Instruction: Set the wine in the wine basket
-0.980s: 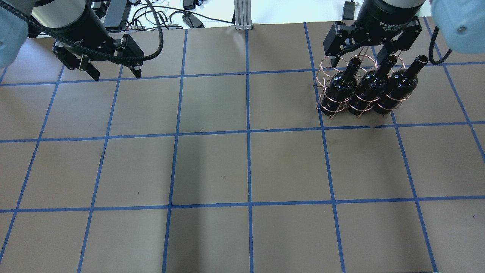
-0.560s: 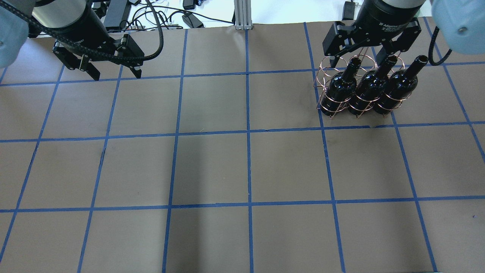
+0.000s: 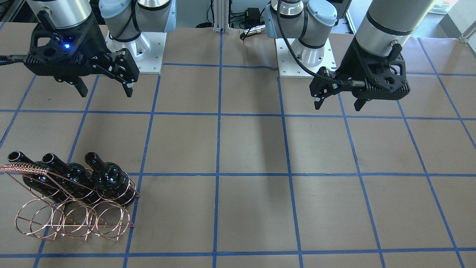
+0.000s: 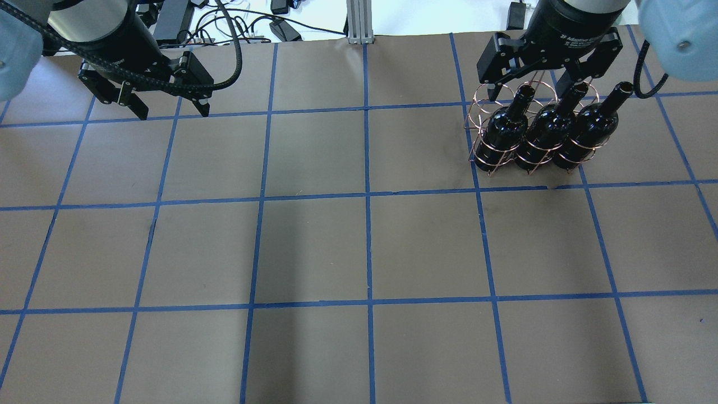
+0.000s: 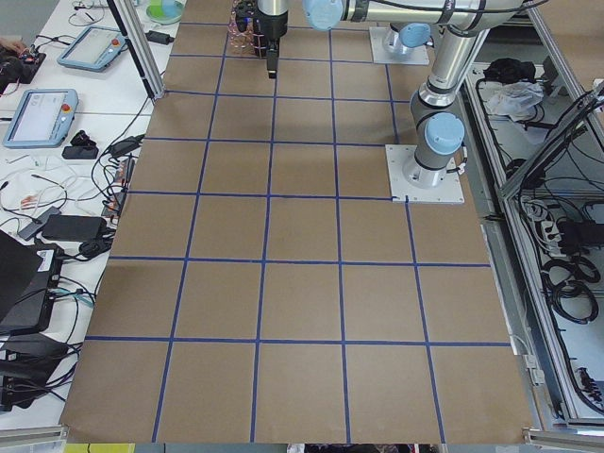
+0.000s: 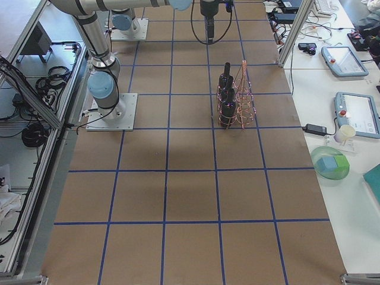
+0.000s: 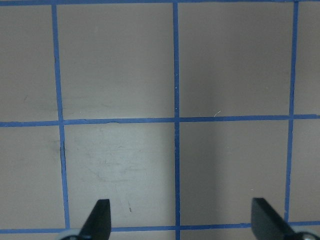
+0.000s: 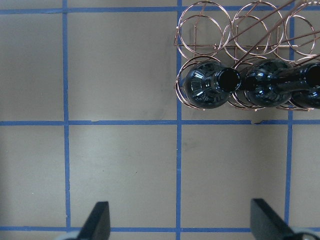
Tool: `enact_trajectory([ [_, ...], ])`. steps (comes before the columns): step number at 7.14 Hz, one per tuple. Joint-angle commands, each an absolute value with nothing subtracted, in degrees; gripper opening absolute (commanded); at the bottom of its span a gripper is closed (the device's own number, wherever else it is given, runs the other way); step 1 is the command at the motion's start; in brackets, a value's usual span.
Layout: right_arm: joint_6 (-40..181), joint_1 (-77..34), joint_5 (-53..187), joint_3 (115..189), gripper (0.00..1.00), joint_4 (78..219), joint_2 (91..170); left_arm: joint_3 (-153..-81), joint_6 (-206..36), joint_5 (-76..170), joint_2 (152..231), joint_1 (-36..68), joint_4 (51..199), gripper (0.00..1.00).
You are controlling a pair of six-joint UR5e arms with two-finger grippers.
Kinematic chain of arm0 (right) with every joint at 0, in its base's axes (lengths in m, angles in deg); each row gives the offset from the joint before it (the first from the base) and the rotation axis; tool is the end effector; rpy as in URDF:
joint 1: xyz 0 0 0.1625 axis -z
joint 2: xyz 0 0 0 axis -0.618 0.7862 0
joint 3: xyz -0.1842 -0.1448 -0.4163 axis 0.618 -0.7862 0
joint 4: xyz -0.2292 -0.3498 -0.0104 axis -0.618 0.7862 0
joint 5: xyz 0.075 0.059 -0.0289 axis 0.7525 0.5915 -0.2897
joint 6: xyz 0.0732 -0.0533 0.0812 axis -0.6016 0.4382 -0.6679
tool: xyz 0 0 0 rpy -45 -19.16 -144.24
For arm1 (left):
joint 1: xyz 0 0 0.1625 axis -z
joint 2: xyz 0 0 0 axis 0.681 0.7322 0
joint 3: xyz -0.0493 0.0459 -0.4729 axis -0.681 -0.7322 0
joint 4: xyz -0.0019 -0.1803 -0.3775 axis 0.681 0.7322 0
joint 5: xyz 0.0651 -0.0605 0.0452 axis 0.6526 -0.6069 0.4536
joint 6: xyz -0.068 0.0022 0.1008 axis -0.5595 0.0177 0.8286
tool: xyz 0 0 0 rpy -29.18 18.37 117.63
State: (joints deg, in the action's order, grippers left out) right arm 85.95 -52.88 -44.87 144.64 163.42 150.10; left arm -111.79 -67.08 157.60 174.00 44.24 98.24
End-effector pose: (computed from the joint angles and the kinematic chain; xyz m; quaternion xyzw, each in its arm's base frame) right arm 0.1446 -0.5088 0.5565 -0.0027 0.9987 -0.0498 0.0084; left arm -0.1092 -0.5257 0.5376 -0.0021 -0.9996 0.0260 0.0057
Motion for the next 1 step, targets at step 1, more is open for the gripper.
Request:
enact_trajectory([
  [1, 85.9, -52.9, -45.0, 144.6, 1.0, 163.4, 150.1, -111.8, -67.1, 157.7, 174.0, 44.2, 98.3, 1.0],
])
